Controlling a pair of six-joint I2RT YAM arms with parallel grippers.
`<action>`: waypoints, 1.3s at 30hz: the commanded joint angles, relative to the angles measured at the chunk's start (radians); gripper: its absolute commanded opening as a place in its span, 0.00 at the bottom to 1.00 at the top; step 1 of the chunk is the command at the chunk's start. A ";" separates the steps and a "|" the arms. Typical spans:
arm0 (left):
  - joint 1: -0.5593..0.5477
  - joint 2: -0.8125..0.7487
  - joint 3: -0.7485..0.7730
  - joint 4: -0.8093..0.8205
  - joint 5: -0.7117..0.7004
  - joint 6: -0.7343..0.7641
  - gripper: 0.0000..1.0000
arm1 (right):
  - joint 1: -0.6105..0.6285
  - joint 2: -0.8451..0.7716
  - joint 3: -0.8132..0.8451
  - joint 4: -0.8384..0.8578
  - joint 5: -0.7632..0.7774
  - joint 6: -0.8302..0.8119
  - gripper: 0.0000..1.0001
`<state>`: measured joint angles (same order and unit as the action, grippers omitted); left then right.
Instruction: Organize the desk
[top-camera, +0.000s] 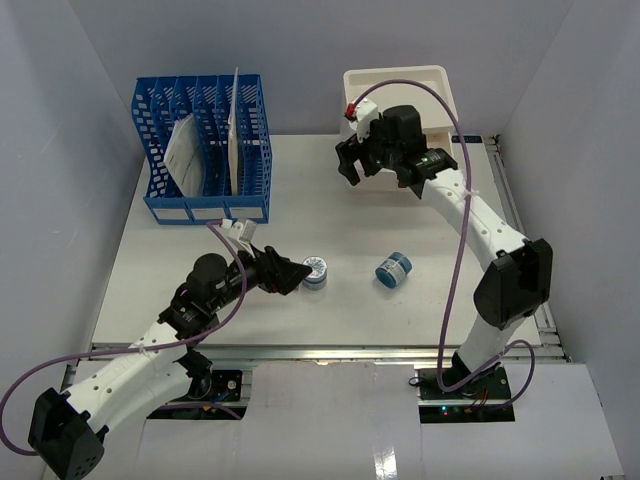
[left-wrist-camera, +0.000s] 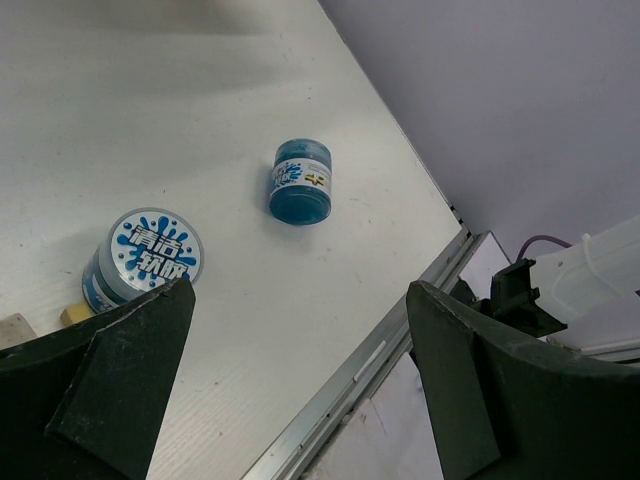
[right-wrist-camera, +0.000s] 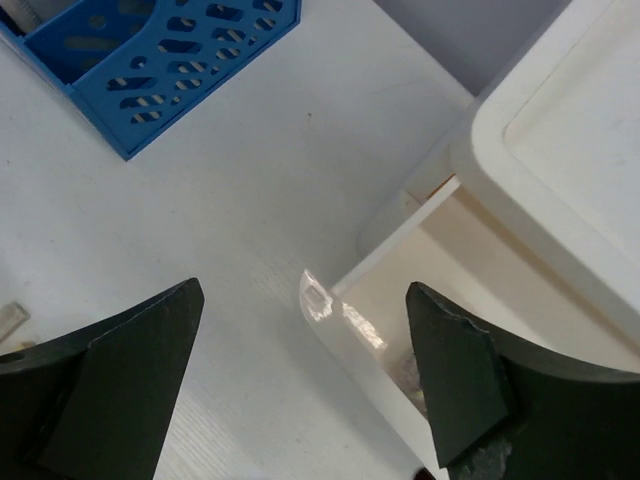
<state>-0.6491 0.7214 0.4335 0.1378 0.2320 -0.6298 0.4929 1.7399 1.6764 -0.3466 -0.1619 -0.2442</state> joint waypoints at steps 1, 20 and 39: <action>0.005 0.005 0.044 0.026 0.009 -0.003 0.98 | -0.020 -0.135 -0.047 0.011 -0.080 -0.204 0.92; 0.005 -0.089 -0.010 -0.009 -0.002 -0.005 0.98 | 0.068 0.131 0.236 -0.144 0.571 -0.866 0.90; 0.005 -0.090 -0.005 -0.024 0.004 -0.021 0.98 | 0.013 0.276 0.262 -0.056 0.736 -0.815 0.50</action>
<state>-0.6491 0.6350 0.4206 0.1142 0.2314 -0.6438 0.5304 2.0146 1.9101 -0.4037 0.5463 -1.0822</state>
